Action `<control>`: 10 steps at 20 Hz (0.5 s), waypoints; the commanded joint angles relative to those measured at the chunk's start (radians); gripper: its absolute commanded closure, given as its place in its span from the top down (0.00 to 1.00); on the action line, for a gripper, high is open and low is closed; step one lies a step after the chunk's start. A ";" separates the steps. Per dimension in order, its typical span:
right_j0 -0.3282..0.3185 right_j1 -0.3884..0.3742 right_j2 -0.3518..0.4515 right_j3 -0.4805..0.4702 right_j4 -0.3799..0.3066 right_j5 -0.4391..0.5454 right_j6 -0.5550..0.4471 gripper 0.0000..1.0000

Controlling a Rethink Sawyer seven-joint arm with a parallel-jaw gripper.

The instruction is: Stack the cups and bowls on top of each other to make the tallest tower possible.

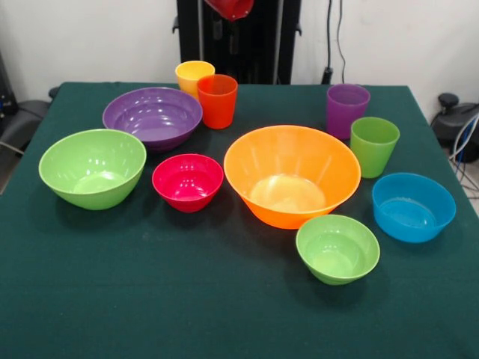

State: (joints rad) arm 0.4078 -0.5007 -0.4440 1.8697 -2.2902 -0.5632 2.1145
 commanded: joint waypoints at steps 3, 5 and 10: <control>-0.060 0.024 0.171 -0.091 -0.005 0.166 -0.175 1.00; -0.070 0.019 0.177 -0.090 -0.002 0.164 -0.167 1.00; -0.101 0.024 0.185 -0.108 -0.027 0.141 -0.161 1.00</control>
State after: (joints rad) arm 0.3423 -0.5060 -0.4230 1.8565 -2.2900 -0.5213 2.1145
